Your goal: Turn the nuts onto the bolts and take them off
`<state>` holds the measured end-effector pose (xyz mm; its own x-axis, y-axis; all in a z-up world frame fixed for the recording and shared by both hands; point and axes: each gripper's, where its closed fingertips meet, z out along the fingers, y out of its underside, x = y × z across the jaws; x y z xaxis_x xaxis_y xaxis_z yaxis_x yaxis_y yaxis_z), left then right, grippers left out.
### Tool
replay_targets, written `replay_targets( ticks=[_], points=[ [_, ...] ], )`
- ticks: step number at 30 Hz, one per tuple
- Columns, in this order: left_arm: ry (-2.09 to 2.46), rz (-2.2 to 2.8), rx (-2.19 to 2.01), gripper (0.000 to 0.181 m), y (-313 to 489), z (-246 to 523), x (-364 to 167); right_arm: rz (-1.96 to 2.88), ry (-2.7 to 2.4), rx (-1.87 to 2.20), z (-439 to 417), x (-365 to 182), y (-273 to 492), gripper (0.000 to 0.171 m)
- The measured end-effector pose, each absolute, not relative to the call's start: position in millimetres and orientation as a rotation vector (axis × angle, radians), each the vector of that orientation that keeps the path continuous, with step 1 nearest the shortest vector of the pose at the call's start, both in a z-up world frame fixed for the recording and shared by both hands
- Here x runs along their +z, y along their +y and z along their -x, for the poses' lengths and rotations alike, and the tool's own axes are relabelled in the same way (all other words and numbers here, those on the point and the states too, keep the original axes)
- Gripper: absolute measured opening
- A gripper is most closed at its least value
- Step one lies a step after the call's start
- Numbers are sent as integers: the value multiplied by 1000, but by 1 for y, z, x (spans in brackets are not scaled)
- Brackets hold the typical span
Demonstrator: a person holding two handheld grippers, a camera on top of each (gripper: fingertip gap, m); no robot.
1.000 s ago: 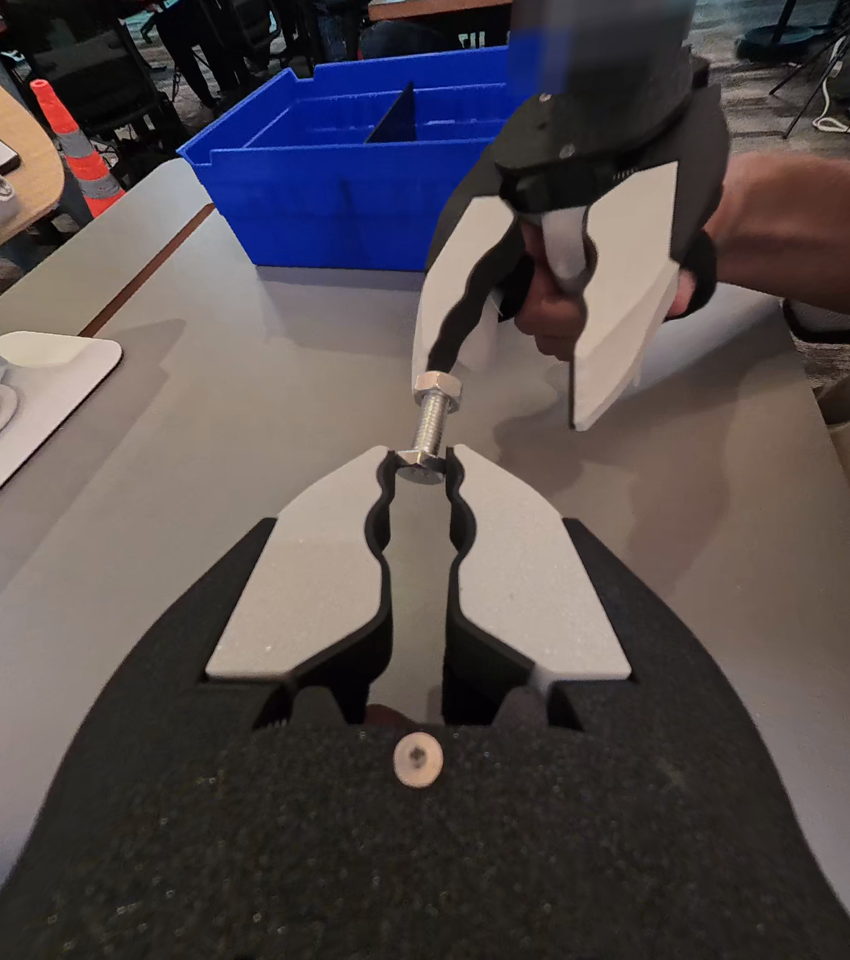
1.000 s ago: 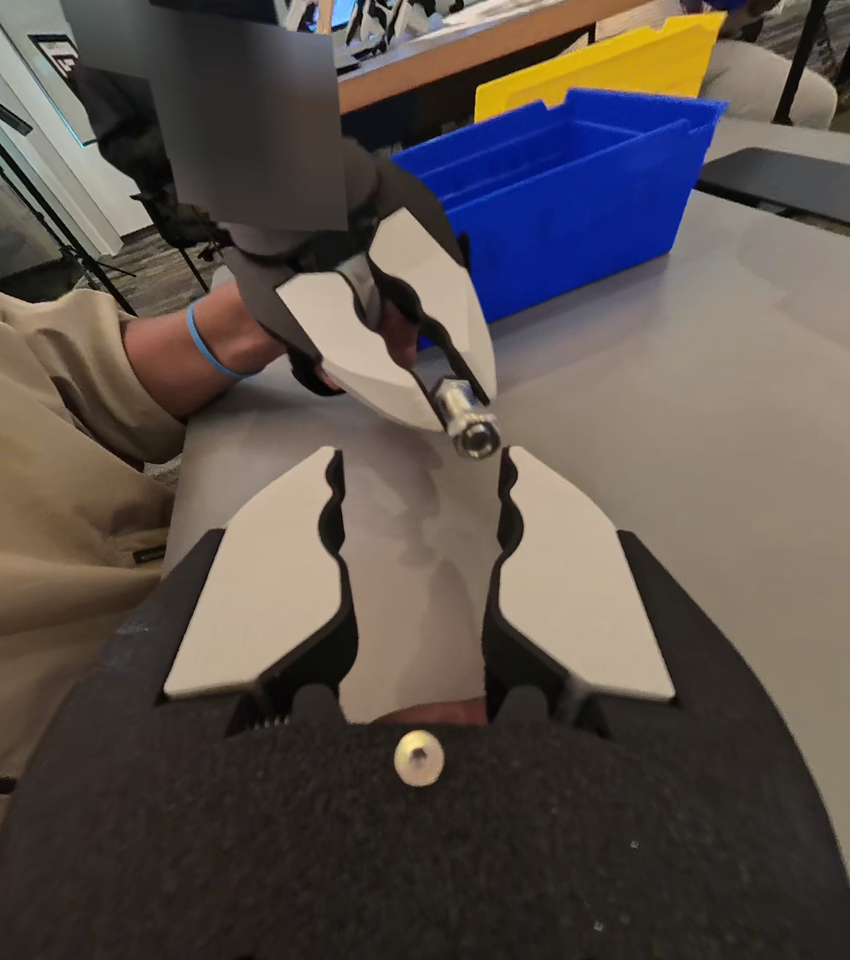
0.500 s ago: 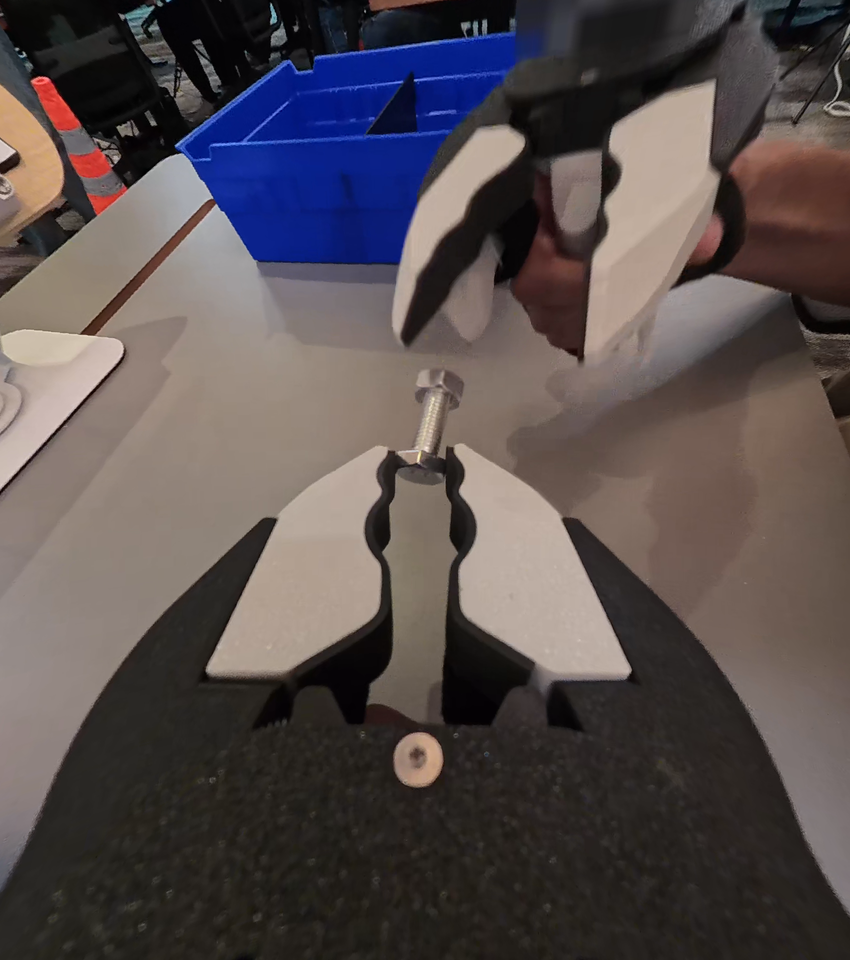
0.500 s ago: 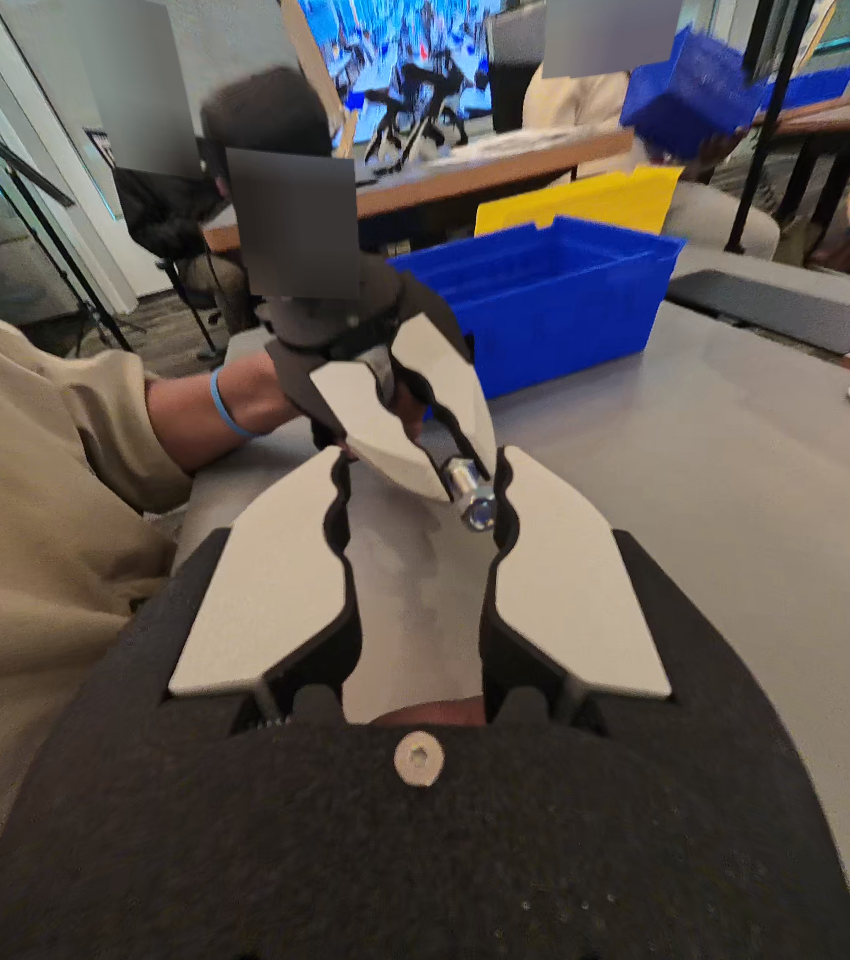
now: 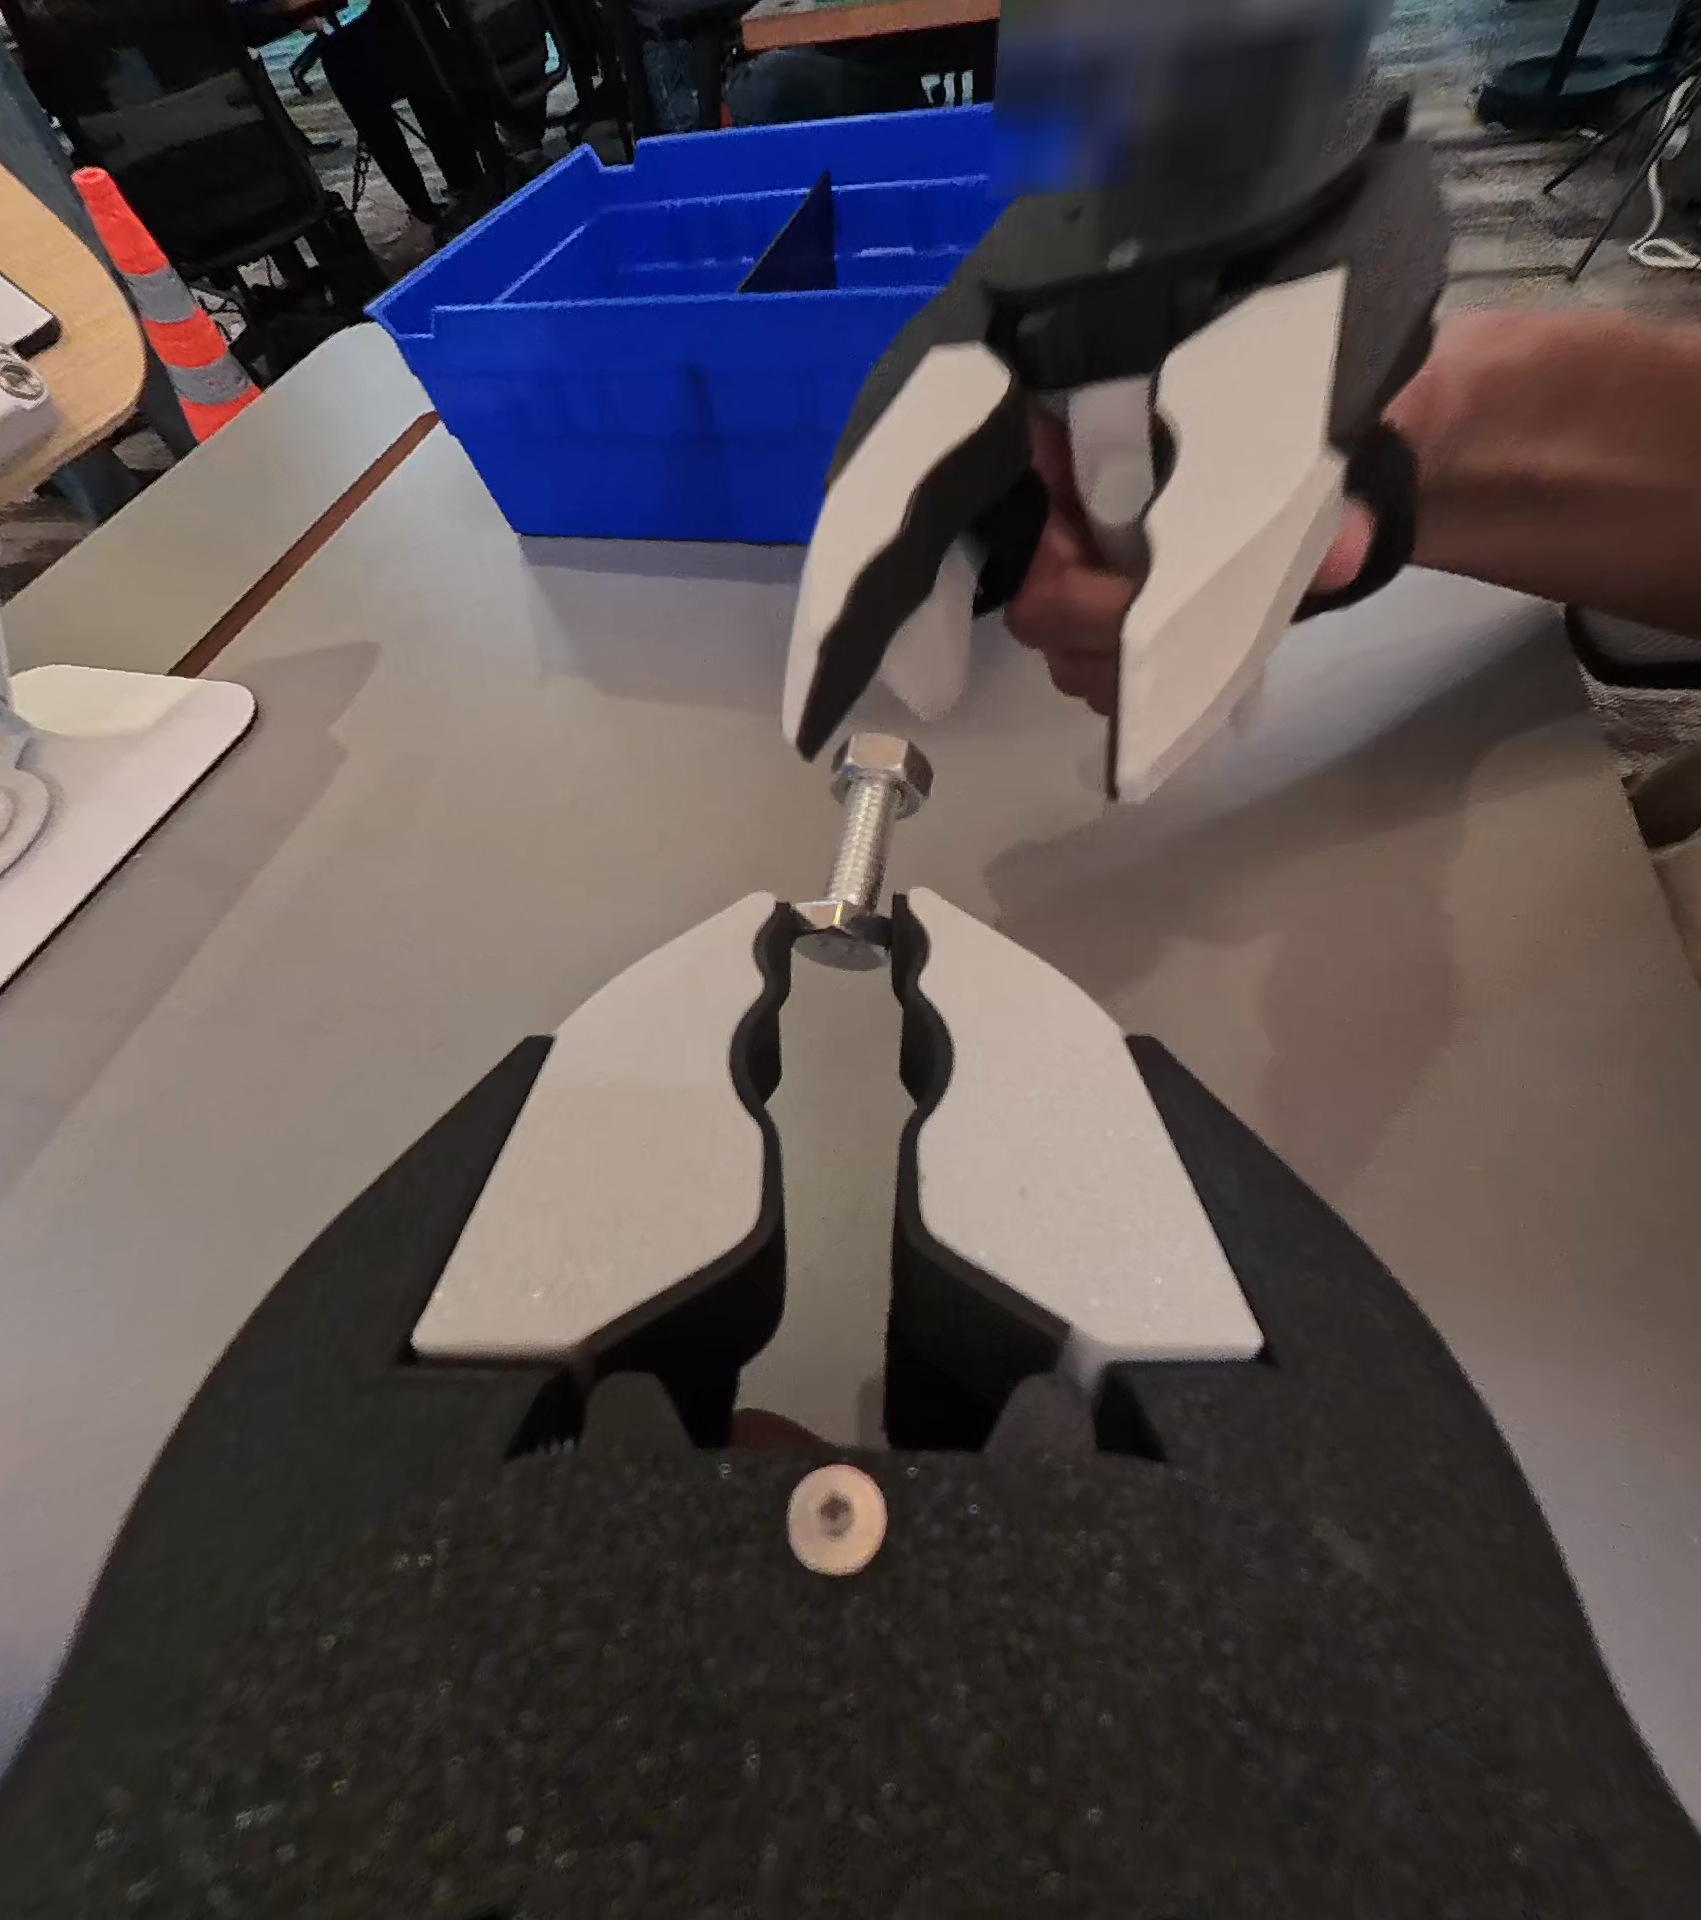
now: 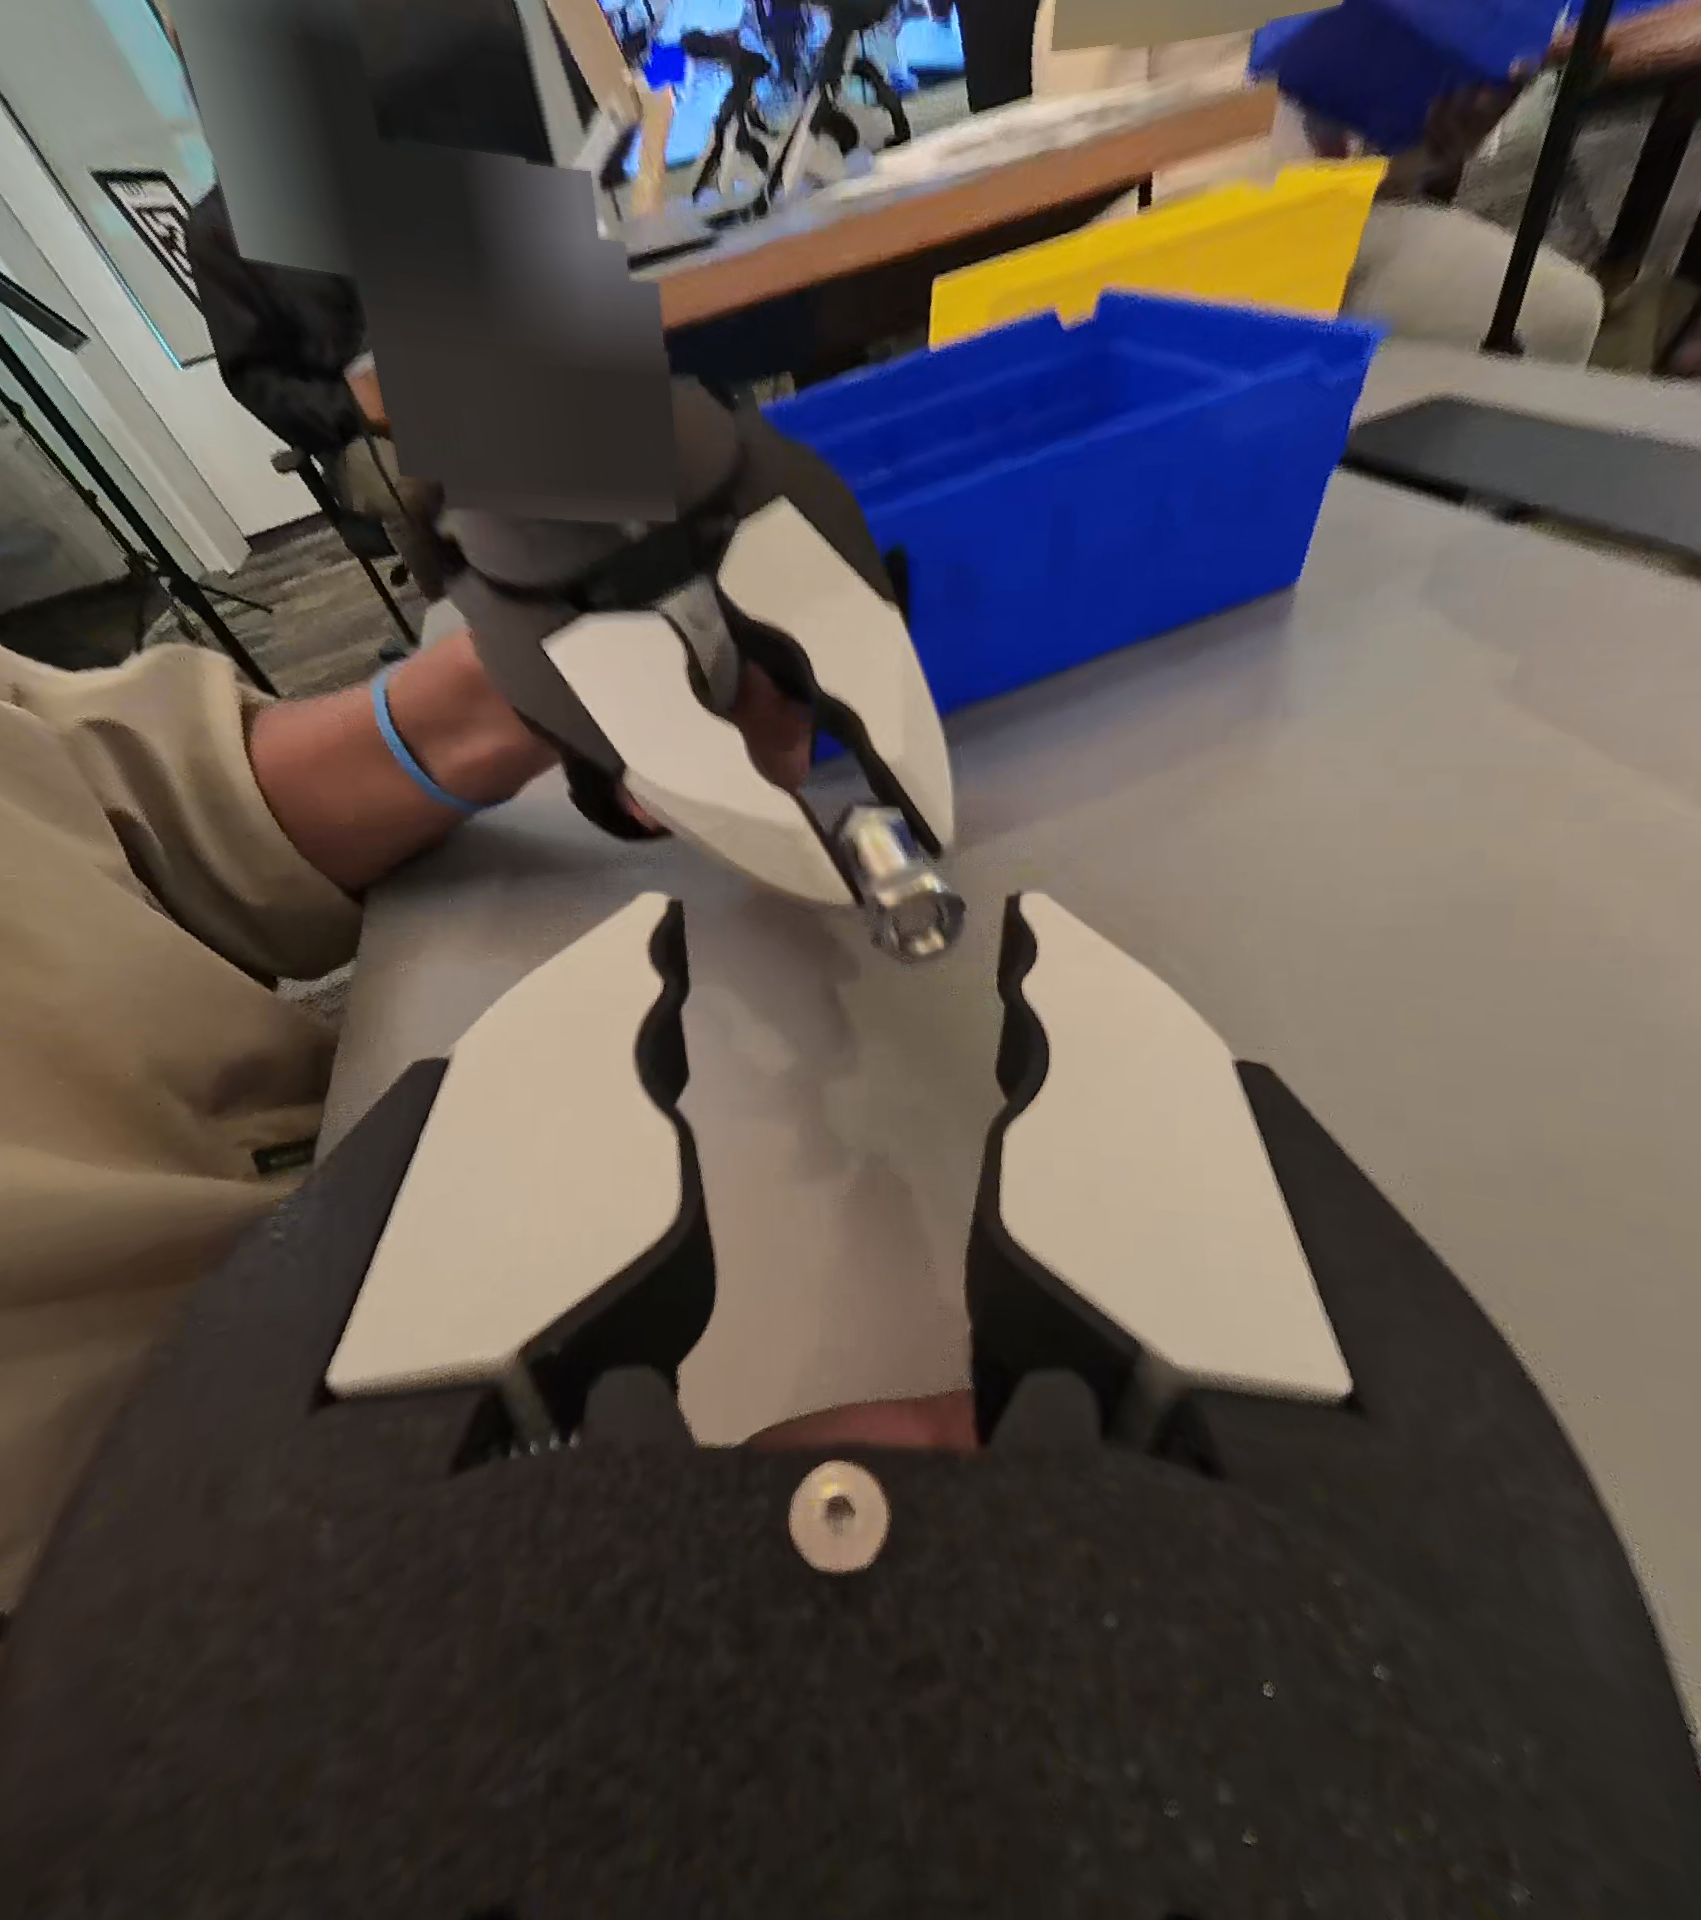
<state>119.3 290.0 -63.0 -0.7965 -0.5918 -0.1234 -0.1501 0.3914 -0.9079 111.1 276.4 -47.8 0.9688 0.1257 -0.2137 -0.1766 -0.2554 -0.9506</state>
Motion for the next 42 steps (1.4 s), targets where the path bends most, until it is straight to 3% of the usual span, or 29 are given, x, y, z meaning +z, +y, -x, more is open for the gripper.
replay_targets(
  ticks=[5,8,14,22,28,30,42],
  points=[
    [2225,635,-1381,18,291,-119,-63,1808,4,306,-102,-47,281,63],
    [2226,634,-1369,18,290,-119,-64,1742,-2,259,-105,-29,281,57],
    [2222,634,-1382,18,291,-119,-62,1864,100,355,-111,-64,277,57],
    [2220,630,-1383,18,290,-118,-61,1826,108,263,-118,-50,277,55],
    [2223,619,-1403,18,288,-116,-60,1790,209,417,-115,-57,278,38],
    [2234,608,-1425,18,285,-113,-59,1784,187,423,-115,-55,280,20],
    [2364,684,-1968,18,265,-86,-50,1883,-609,-126,-95,-47,263,20]
  ],
)
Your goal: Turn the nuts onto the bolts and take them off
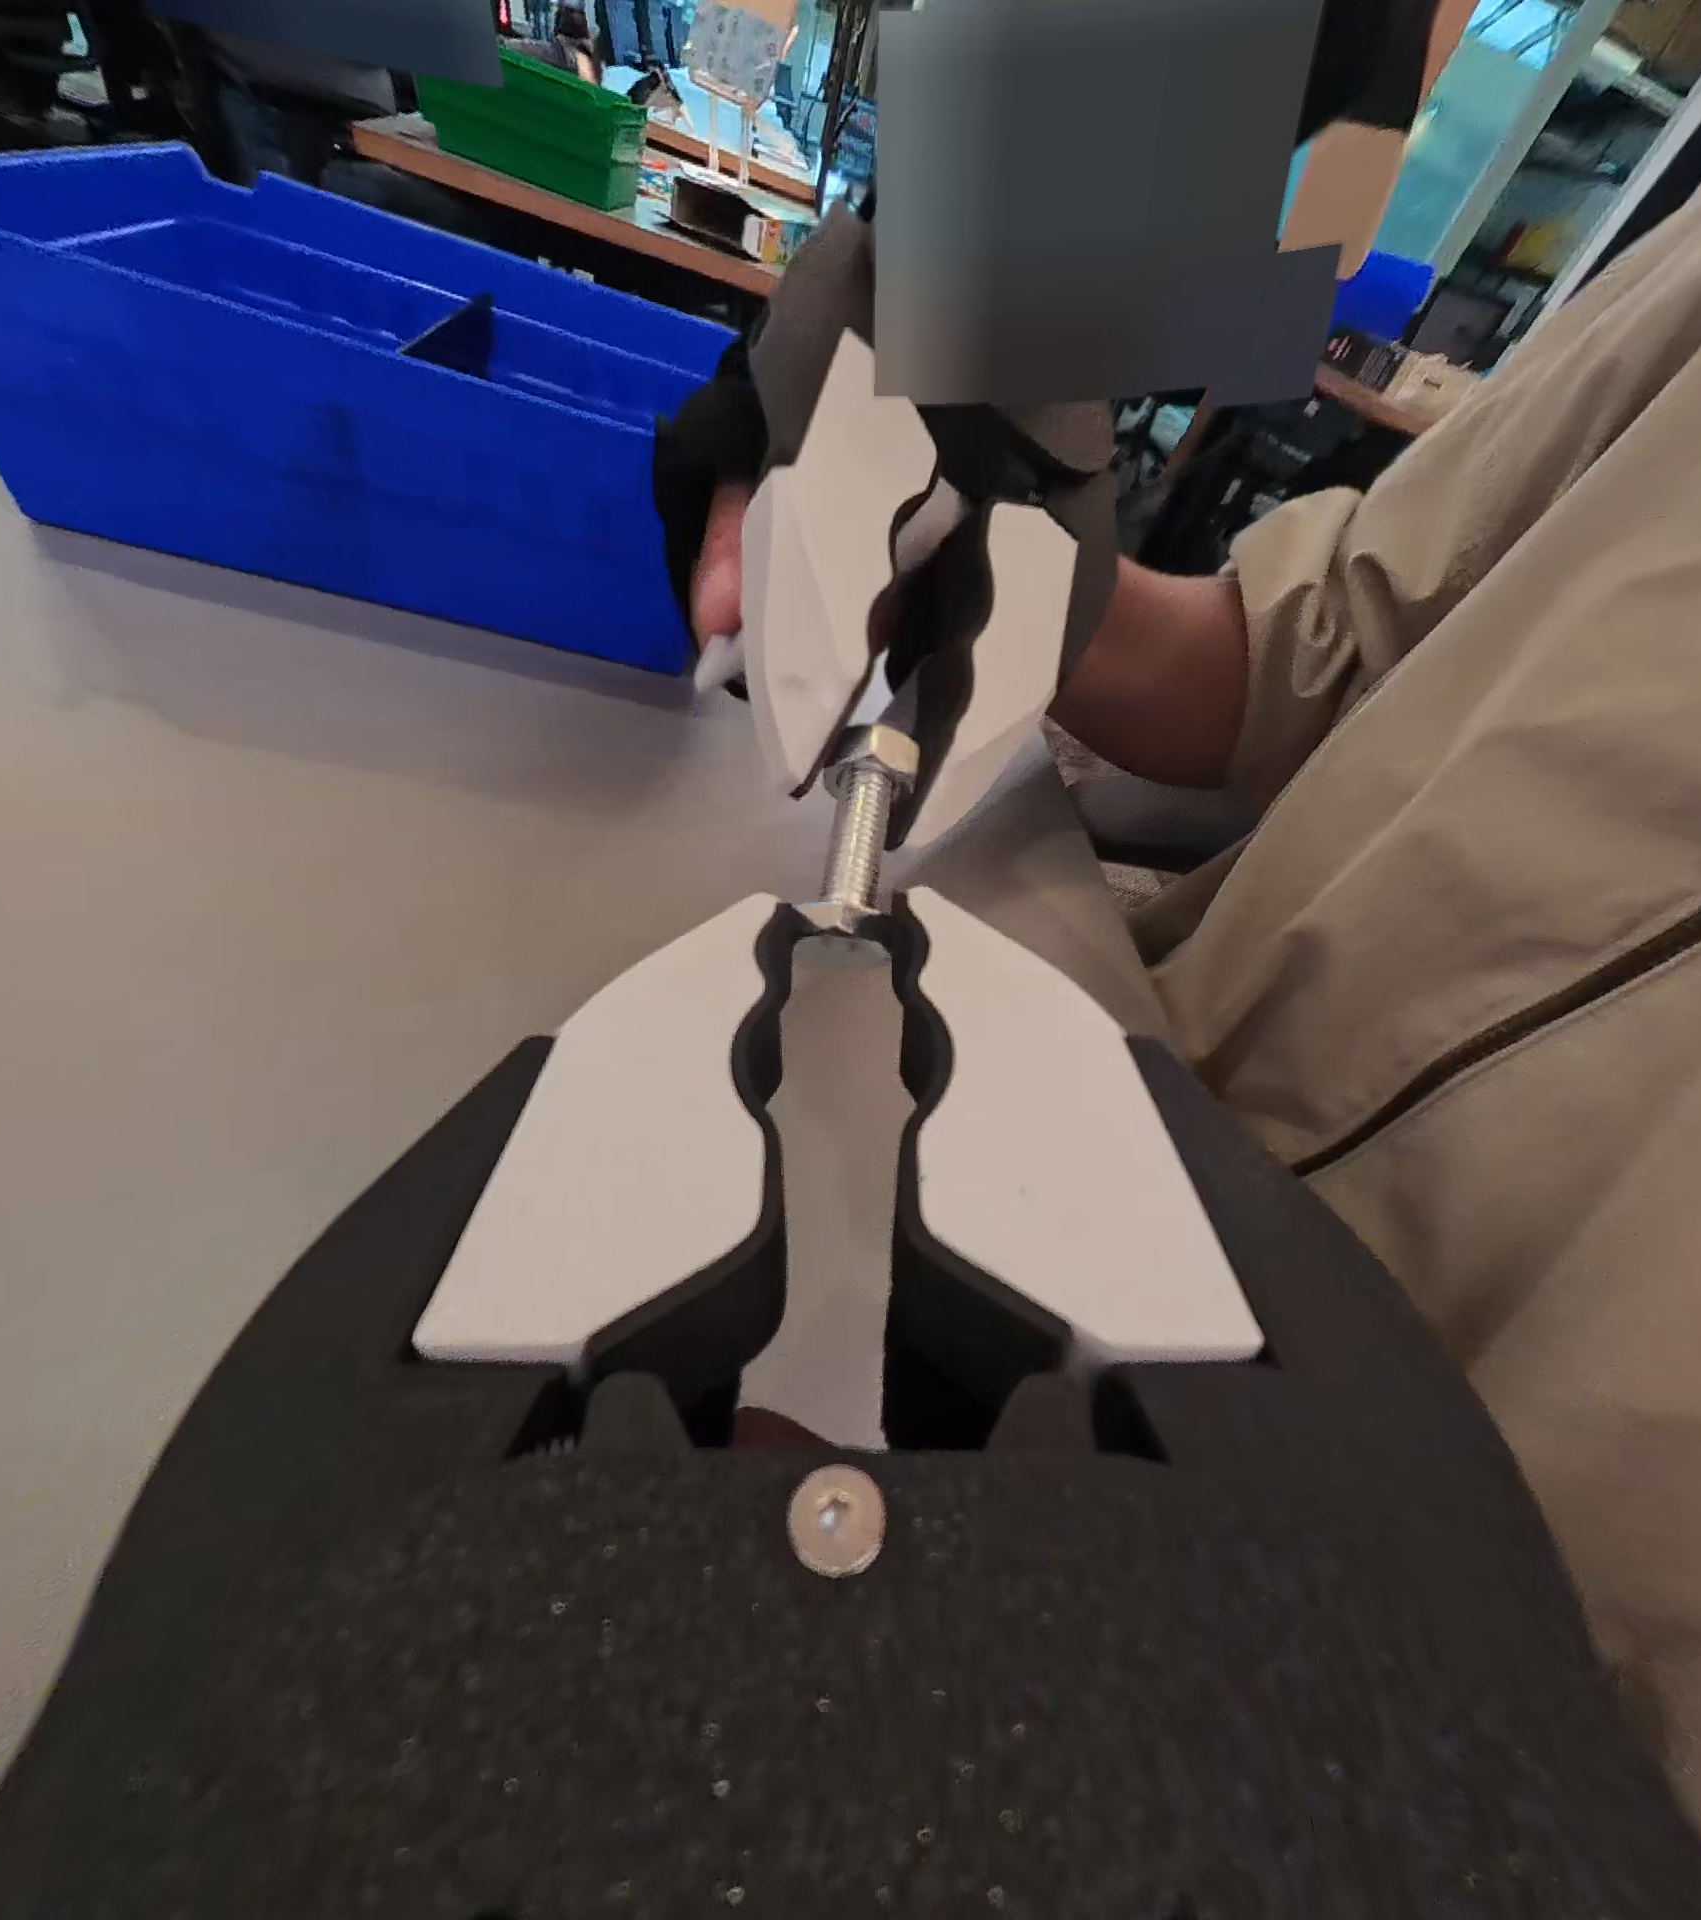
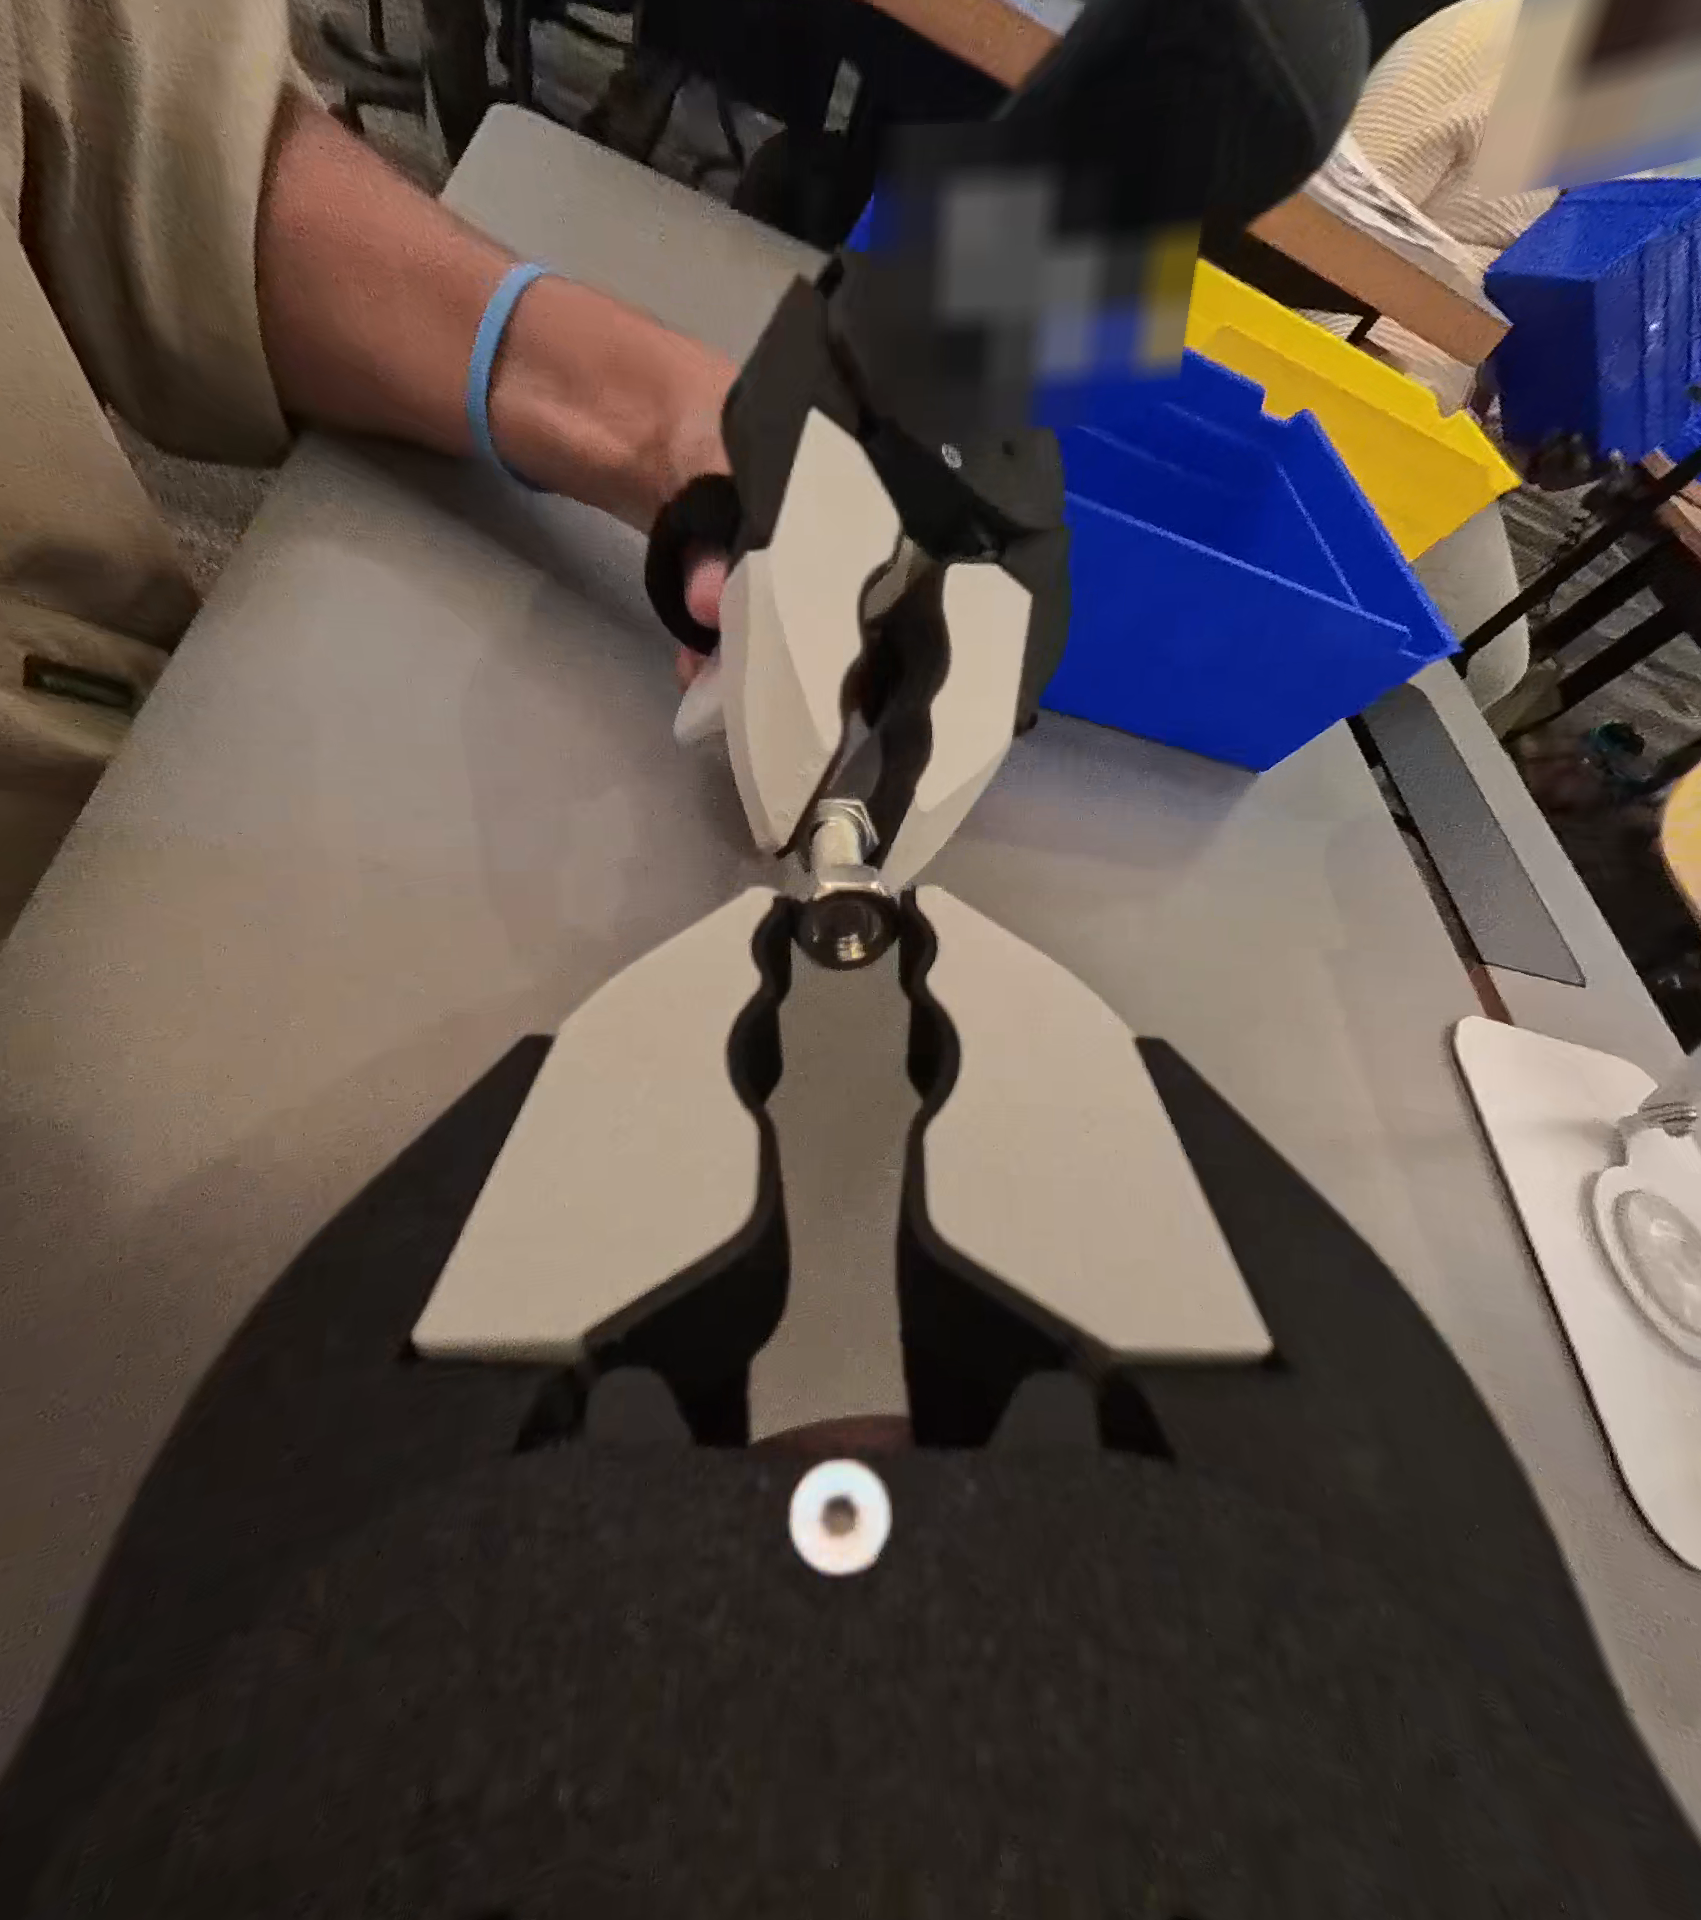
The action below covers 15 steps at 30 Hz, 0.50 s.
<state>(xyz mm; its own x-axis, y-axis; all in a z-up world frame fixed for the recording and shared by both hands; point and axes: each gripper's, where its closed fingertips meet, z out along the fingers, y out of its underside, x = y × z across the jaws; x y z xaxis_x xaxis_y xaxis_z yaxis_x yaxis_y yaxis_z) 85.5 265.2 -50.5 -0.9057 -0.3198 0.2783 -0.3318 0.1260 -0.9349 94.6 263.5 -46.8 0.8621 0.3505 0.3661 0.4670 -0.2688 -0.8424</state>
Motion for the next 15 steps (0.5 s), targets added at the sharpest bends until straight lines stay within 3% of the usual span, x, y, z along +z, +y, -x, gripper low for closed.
replay_targets(
  ticks=[15],
  points=[
    [-2132,-646,1969,18,262,-78,-45,1805,-565,-61,-88,-40,263,20]
  ],
)
